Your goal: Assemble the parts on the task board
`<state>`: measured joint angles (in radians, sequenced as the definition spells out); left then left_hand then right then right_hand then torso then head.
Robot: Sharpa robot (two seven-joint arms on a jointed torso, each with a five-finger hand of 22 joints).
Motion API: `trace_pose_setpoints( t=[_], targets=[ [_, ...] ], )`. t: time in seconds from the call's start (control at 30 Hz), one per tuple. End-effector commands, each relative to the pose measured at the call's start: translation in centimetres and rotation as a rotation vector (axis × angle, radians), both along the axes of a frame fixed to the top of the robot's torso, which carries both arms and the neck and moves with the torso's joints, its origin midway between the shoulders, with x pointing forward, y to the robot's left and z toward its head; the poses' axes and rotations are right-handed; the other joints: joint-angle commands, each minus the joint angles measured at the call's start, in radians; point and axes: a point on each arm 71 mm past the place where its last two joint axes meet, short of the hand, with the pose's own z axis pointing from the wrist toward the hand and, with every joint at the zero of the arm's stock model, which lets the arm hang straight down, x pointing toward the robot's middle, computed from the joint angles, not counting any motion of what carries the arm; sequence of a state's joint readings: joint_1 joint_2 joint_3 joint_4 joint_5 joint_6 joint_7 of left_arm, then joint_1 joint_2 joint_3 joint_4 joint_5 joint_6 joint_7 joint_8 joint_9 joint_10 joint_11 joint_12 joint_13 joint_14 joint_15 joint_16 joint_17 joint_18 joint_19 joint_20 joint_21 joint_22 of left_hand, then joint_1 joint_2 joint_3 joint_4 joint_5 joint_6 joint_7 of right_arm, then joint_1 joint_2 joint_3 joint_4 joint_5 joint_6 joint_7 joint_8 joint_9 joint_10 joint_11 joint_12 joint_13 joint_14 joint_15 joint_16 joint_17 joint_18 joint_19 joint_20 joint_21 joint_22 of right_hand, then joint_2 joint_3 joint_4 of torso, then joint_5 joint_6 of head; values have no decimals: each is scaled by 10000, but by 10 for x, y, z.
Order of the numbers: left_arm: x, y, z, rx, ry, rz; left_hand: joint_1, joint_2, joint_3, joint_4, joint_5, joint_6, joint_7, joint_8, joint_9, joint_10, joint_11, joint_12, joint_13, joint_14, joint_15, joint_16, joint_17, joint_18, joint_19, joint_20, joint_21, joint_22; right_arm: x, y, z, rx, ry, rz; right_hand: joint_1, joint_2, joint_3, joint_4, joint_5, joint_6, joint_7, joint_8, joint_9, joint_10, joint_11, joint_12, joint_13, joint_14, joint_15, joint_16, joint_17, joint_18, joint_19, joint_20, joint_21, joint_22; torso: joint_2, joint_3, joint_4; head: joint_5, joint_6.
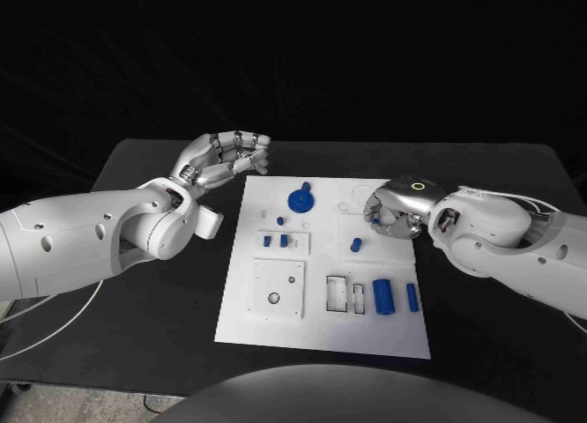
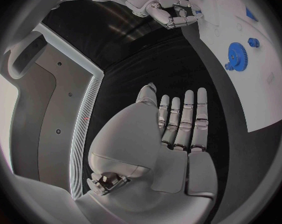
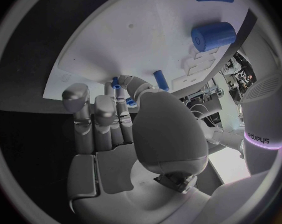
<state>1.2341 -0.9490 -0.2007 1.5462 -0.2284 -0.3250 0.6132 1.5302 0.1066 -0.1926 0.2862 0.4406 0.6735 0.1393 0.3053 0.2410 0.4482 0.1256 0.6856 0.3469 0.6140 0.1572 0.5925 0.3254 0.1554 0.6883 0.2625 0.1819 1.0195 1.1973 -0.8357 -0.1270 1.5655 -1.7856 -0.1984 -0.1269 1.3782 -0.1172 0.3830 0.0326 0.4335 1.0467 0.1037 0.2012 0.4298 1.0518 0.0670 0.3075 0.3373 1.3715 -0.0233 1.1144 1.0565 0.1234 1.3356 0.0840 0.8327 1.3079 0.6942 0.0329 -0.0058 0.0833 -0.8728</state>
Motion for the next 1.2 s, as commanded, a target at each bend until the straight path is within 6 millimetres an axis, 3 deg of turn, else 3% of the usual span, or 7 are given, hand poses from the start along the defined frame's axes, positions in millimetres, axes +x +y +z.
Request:
trace_pose_setpoints(
  t=[0.03,0.57,0.87,1.2],
  targets=[
    [-1,-3,0,-11,68,-257,120,22,-32,-3,85,1,42,3,-17,-1,67,53,-16,13,95,52,-13,132,83,5,-36,-8,0,-1,3,250,-132,30,159,27,14,-66,-86,20,60,10,20,245,-133,-31,-22,-71,22,-67,-21,47,-52,-11,-69,921,4,-8,9,26,2],
    [-1,-3,-1,23,140,-241,243,43,-17,-29,211,-1,60,6,-64,0,87,67,-81,18,116,72,-34,125,108,17,-69,-2,-8,3,34,1145,-683,322,227,76,8,-124,-218,45,100,7,70,443,-139,-12,-57,-61,33,-105,-83,46,-52,-5,-83,922,4,-6,4,176,2],
    [0,-4,-2,22,152,-265,281,52,-9,-34,246,-2,59,7,-78,-1,91,70,-101,22,120,79,-40,123,114,19,-79,0,-29,30,50,1781,-476,1064,255,66,-6,-151,-282,37,125,-9,80,496,-126,-14,-72,-25,36,-68,-55,44,-37,-3,-67,926,-1,-3,21,307,2],
    [1,-8,-5,16,217,-348,325,86,10,-34,277,-3,61,6,-95,-3,99,73,-124,23,125,86,-48,121,120,21,-91,4,-56,81,44,2304,126,2363,351,58,10,-226,-343,-85,158,-135,48,617,-132,-9,-99,47,31,-8,-25,40,10,-4,-21,938,-47,16,56,778,2]
  ],
)
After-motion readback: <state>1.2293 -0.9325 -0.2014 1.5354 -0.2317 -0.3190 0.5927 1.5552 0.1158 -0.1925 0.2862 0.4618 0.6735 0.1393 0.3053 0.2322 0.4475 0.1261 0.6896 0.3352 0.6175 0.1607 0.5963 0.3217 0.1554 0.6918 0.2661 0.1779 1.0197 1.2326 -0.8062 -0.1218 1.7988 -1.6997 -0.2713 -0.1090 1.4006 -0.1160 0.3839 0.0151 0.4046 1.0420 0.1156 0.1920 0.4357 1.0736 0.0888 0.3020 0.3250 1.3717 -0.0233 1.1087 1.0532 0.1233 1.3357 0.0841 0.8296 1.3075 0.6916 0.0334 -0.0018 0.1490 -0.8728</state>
